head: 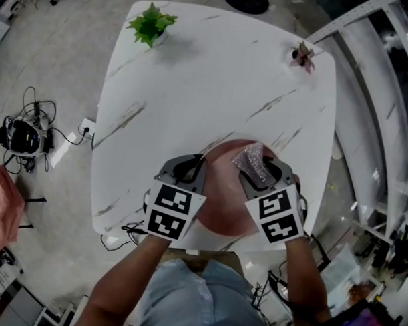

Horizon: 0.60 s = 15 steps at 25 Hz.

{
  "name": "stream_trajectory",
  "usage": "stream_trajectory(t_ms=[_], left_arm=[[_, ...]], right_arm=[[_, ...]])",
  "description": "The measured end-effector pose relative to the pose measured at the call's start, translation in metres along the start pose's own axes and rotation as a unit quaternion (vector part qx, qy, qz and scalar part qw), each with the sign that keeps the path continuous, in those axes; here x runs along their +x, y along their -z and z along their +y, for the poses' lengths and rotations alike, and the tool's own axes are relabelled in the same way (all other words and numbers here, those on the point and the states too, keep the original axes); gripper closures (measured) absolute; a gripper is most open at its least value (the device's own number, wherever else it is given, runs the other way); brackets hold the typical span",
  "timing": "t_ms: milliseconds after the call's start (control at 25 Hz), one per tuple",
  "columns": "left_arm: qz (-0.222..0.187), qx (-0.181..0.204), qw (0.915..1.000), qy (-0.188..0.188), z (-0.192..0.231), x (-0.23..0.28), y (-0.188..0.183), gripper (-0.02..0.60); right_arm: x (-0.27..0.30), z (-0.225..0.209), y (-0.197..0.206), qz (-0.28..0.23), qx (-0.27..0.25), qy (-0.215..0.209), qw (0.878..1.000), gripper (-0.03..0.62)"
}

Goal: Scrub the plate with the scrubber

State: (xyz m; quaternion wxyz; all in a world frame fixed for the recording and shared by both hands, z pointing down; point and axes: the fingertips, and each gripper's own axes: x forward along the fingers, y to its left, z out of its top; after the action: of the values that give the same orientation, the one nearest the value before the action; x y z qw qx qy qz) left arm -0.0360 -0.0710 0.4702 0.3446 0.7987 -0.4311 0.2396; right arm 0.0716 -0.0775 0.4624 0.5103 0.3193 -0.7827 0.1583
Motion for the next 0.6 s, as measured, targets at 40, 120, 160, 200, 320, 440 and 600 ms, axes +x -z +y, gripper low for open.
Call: stream_trajectory(t_ms=[40,120,160,200,320,440,600], left_arm=[[-0.001,0.001,1.0000,0.000,0.000,0.000,0.000,0.561],[-0.001,0.001,1.0000,0.000,0.001,0.000,-0.001,0.561],[-0.001,0.001,1.0000,0.000,0.001,0.000,-0.001,0.561],[-0.001,0.001,1.0000,0.001,0.001,0.000,-0.001,0.561],[0.001,0.000,1.0000,0.005,0.001,0.000,-0.001,0.563],[0.005,-0.006,0.9999,0.015,0.000,0.001,-0.001,0.563],[0.015,-0.011,0.9992,0.036,0.001,0.003,-0.003,0.565]], right_arm=[[-0.005,-0.004,-0.004,-0.017,-0.001,0.017,1.000,0.407],[-0.010,-0.010,-0.007,-0.022,-0.029,0.049,0.998,0.496],[-0.010,-0.013,-0.008,-0.014,-0.049,0.061,0.997,0.499],[-0.009,-0.014,-0.007,-0.002,-0.067,0.070,0.995,0.500],[-0.003,-0.020,-0.006,0.040,-0.096,0.082,0.991,0.502],[0.011,-0.014,-0.002,0.089,-0.135,0.067,0.984,0.507],[0.022,0.006,-0.014,0.107,-0.216,0.043,0.970,0.514]])
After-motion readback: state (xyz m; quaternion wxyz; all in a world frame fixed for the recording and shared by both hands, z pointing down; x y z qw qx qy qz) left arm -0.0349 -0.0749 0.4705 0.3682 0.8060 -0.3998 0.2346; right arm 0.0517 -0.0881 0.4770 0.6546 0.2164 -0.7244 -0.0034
